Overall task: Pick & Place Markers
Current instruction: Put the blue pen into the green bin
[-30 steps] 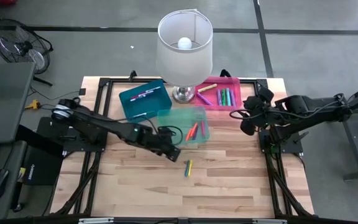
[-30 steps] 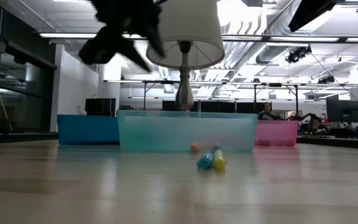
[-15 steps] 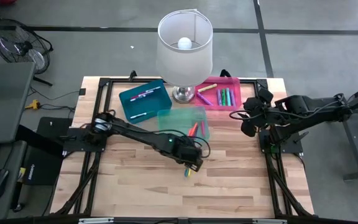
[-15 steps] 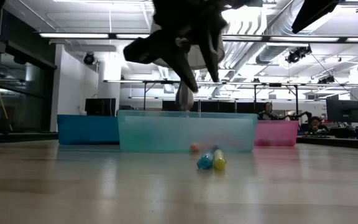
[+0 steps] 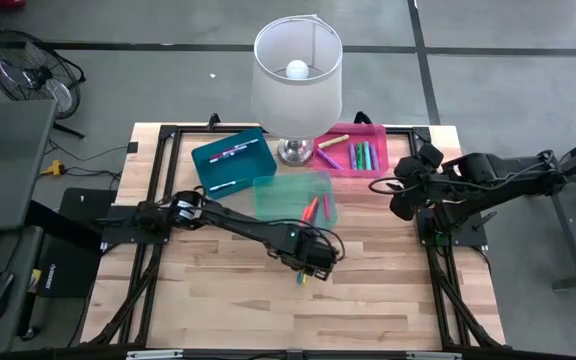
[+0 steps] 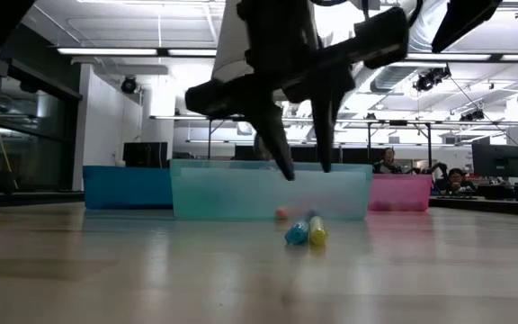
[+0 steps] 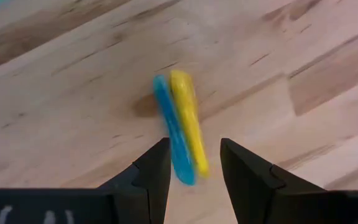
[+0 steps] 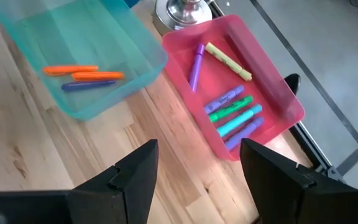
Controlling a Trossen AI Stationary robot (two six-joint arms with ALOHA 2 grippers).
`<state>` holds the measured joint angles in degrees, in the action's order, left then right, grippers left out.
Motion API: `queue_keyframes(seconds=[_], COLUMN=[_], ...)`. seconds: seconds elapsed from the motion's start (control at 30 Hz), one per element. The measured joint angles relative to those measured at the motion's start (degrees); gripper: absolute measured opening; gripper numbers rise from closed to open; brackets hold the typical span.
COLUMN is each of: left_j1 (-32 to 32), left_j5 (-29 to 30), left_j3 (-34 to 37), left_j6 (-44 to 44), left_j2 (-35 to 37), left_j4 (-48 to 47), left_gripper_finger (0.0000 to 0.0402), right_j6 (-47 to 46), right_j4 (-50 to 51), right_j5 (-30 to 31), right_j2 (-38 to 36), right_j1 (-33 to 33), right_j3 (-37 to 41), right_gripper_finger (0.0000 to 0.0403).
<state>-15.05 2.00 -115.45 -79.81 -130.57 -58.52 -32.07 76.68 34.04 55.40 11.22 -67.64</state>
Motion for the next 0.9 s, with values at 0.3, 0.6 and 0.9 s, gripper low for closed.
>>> queue_keyframes(seconds=[0.3,0.6,0.9], left_j1=[0.04,0.04,0.04], left_j5=[0.2,-1.61,-2.7], left_j3=[0.04,0.29,0.17], left_j6=[0.56,1.31,1.5], left_j2=[-0.39,-2.97,-4.15], left_j4=[-1.9,-1.92,-1.33], left_gripper_finger=[0.0135,0.0135,0.0135], right_j6=[-0.61,-1.19,-1.19], right_j4=[0.86,0.86,0.86], right_j5=[-0.1,-0.23,-1.61], right_j2=[0.0,0.0,0.0], right_j1=[0.02,0.02,0.04], right_j3=[0.0,0.0,0.0], right_gripper_finger=[0.0216,0.0216,0.0216])
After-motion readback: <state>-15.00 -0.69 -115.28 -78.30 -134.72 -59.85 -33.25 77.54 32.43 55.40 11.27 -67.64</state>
